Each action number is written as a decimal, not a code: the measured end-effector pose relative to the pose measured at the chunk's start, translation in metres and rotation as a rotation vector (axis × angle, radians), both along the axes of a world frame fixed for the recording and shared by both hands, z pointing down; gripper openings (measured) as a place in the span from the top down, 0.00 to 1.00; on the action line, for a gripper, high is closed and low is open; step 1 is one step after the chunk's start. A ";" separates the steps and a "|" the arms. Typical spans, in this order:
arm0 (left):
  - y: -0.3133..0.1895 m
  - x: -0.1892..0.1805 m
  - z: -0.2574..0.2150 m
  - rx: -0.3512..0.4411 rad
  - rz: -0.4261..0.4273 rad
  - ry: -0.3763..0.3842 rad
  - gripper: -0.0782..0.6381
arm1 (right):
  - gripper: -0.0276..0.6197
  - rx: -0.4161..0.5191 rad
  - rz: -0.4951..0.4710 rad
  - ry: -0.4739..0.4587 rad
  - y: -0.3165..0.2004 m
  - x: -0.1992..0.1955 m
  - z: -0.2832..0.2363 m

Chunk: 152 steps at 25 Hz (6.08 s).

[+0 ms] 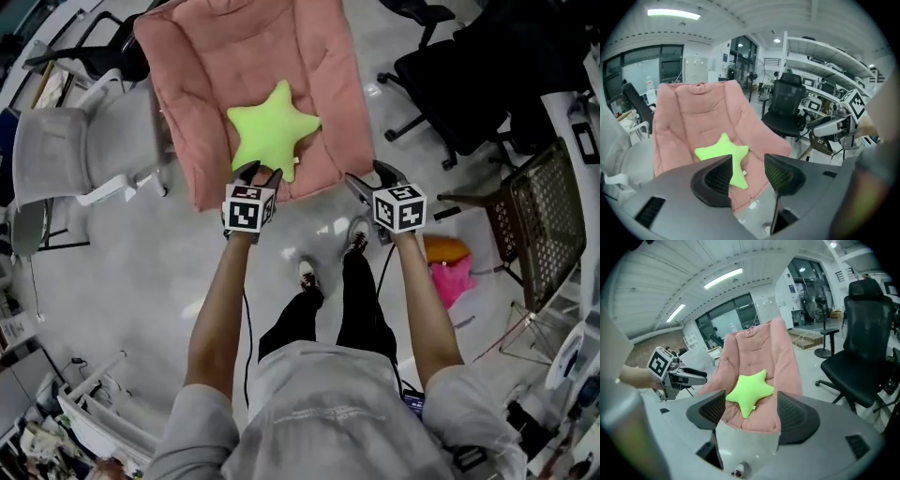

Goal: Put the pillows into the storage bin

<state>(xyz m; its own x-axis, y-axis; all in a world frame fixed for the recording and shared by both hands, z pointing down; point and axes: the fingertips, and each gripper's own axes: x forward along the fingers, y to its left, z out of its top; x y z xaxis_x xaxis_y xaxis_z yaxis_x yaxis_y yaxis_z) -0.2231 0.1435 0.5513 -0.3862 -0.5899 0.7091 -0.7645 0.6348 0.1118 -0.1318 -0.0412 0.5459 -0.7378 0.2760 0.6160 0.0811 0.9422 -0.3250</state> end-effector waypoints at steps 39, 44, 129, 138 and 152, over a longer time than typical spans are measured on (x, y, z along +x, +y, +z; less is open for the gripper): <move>-0.017 -0.041 0.276 0.163 -0.673 0.632 0.39 | 0.43 0.512 -0.961 0.441 0.045 -0.206 0.278; -0.015 -0.042 0.279 0.168 -0.674 0.620 0.43 | 0.52 0.540 -0.985 0.451 0.047 -0.206 0.281; -0.521 0.558 0.157 -0.158 0.993 0.680 0.61 | 0.67 -0.144 0.731 0.519 -0.349 0.611 0.176; -0.549 0.567 0.251 -0.166 0.977 0.661 0.60 | 0.67 -0.157 0.772 0.549 -0.372 0.625 0.269; -0.566 0.574 0.314 -0.193 0.906 0.546 0.51 | 0.66 -0.096 0.785 0.508 -0.392 0.633 0.323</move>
<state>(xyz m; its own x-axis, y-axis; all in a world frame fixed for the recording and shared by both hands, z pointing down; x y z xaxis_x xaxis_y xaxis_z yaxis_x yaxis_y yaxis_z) 0.3507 -0.4225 0.8651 0.5358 -0.3567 0.7653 -0.8363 -0.0994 0.5392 0.5013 -0.4328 0.8691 -0.3838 -0.1200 0.9156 -0.7389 0.6346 -0.2266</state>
